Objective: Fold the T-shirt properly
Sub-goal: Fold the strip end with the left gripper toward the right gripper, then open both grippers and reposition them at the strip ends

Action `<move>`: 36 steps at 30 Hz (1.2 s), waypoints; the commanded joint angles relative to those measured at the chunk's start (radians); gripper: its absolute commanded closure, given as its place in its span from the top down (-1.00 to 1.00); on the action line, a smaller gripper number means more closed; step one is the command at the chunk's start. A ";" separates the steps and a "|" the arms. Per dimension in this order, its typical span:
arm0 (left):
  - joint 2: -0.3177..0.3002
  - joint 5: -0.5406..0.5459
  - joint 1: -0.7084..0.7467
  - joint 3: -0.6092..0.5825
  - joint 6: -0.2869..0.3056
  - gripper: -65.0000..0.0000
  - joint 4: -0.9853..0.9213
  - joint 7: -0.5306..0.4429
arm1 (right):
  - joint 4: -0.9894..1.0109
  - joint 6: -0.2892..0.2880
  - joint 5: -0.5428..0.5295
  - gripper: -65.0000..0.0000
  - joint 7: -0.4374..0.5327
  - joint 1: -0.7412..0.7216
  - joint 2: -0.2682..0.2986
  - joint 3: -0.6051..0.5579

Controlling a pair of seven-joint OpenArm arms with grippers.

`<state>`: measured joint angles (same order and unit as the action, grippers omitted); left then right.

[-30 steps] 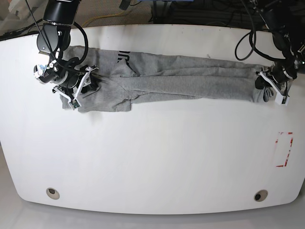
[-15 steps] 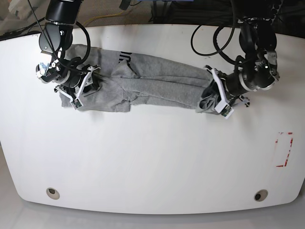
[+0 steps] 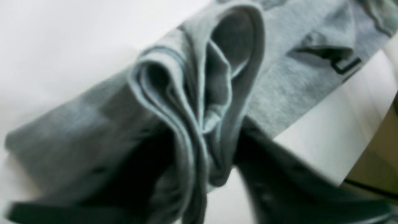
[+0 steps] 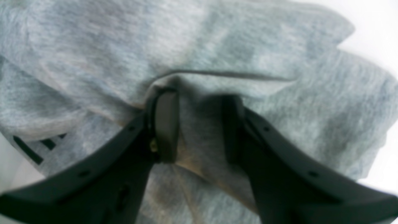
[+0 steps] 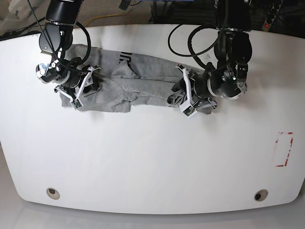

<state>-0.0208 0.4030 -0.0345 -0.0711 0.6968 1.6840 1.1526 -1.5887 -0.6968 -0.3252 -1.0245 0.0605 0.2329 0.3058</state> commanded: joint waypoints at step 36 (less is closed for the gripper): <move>-0.150 -0.019 0.018 0.244 -0.108 0.47 -0.055 -0.113 | 0.054 -0.001 -0.469 0.80 -0.333 -0.027 0.016 0.596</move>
<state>-0.1707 0.3695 -0.0002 0.1734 0.5838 1.6409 1.0698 -1.5261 -0.6918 -0.7345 -1.3693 0.0299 0.2443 0.8993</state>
